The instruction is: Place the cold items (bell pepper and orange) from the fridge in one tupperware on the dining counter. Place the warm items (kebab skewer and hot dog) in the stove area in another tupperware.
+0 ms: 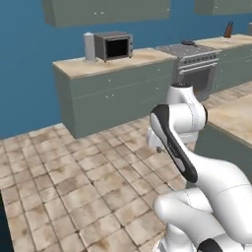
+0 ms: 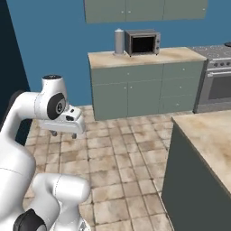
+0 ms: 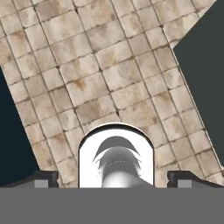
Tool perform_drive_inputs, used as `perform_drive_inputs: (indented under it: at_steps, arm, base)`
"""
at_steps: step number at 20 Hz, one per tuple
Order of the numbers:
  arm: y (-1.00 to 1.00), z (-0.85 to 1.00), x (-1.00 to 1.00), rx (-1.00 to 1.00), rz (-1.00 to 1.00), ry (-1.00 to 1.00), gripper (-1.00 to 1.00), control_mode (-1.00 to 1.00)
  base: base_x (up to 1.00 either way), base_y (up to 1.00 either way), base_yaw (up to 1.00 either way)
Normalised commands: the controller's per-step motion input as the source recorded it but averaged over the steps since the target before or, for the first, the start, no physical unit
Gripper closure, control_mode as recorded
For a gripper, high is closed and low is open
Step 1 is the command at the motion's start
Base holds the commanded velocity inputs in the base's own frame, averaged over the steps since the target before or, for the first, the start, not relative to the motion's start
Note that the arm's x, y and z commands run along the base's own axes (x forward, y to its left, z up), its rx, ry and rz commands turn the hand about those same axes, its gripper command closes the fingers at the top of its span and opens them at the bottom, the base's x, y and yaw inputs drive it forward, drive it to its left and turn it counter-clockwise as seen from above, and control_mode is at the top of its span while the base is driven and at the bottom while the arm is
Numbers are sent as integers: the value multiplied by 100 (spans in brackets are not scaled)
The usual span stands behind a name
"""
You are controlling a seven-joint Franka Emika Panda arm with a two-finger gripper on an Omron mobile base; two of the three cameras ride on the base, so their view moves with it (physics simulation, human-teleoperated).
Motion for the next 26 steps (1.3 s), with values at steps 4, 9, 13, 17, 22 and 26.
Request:
perform_drive_inputs:
  at_steps: [4, 9, 13, 17, 22, 26]
  arm:
    - [0, 0, 0, 0, 0, 0, -100, 100]
    - [0, 0, 0, 0, 0, 0, -100, 100]
    - [0, 0, 0, 0, 0, 0, -100, 100]
    - [0, 0, 0, 0, 0, 0, -100, 100]
    - [0, 0, 0, 0, 0, 0, -100, 100]
    - [0, 0, 0, 0, 0, 0, -100, 100]
  base:
    - [100, 81, -26]
    - [99, 77, -39]
    - [87, 65, -54]
    - [86, 68, -57]
    - [89, 71, -56]
    - [89, 73, -56]
